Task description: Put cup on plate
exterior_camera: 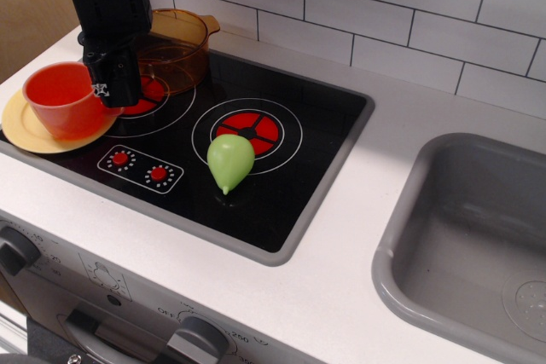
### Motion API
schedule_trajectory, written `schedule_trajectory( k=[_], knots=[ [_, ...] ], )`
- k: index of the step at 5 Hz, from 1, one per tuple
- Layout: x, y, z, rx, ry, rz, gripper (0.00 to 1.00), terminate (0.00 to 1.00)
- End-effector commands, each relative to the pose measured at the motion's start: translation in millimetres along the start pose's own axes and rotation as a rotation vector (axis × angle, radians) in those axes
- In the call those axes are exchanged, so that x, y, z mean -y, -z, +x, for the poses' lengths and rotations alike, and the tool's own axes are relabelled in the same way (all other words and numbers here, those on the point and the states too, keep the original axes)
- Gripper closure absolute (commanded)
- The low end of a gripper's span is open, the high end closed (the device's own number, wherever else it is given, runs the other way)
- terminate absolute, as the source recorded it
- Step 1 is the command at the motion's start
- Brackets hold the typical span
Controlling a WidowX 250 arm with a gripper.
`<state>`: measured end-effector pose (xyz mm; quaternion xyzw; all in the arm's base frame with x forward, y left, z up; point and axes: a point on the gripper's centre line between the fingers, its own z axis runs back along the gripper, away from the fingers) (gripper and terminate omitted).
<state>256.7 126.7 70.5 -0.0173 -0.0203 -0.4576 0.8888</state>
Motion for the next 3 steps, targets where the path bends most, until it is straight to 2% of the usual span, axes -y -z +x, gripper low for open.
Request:
schedule_trajectory(
  k=[1, 2, 3],
  knots=[
    [3, -22, 3, 0.027, -0.020, 0.055, 0.00, 0.00],
    [10, -35, -2, 0.067, -0.027, 0.080, 0.00, 0.00],
    [14, -48, -4, 0.066, -0.054, 0.078, 0.00, 0.00]
  ],
)
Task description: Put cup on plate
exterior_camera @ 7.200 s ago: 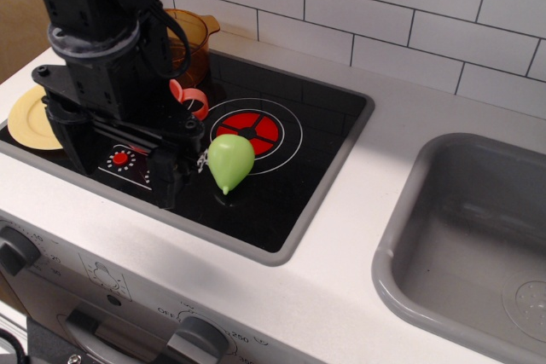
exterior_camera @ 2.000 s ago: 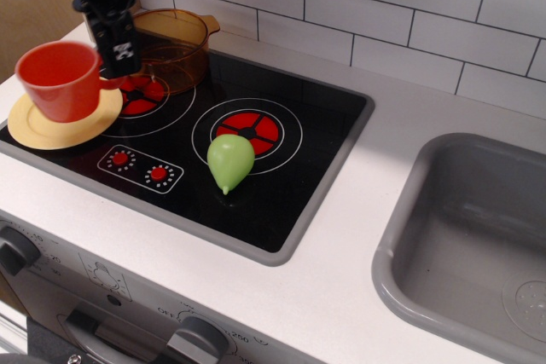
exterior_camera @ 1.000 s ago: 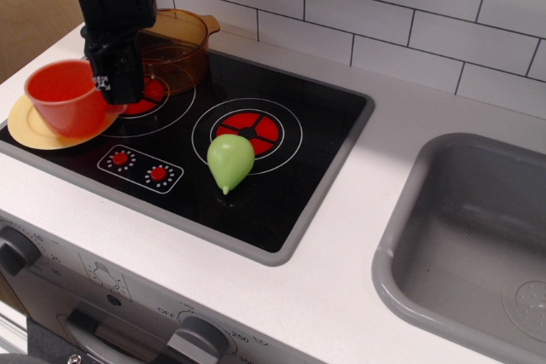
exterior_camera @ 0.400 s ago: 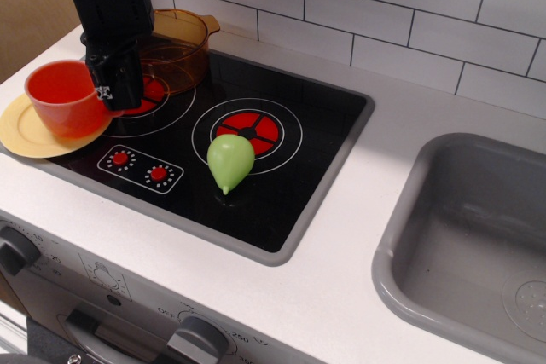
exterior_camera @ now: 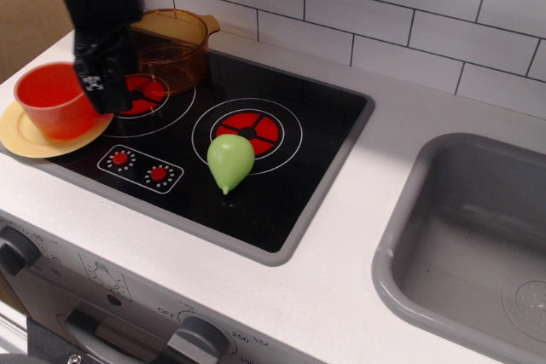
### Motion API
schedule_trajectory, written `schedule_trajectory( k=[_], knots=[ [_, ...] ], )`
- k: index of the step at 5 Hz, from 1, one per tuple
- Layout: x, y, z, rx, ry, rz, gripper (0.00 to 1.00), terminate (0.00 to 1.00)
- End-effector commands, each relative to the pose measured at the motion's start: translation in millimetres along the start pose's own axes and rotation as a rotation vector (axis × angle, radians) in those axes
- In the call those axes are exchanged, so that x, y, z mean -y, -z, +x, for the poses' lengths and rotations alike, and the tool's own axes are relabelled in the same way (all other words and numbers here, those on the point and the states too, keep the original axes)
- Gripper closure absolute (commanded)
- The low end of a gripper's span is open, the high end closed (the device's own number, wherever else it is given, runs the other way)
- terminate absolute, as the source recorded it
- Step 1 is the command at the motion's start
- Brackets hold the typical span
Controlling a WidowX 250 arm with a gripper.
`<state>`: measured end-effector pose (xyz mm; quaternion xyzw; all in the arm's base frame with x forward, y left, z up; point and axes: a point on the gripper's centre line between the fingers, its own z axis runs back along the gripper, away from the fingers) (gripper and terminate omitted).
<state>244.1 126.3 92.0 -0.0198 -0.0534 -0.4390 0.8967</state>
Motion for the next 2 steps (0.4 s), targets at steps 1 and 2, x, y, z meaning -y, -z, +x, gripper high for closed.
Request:
schedule_trajectory(
  k=[1, 2],
  knots=[
    [8, -40, 11, 0.017, -0.063, 0.050, 0.00, 0.00],
    [10, -50, 24, -0.015, -0.156, 0.037, 0.00, 1.00]
  ],
)
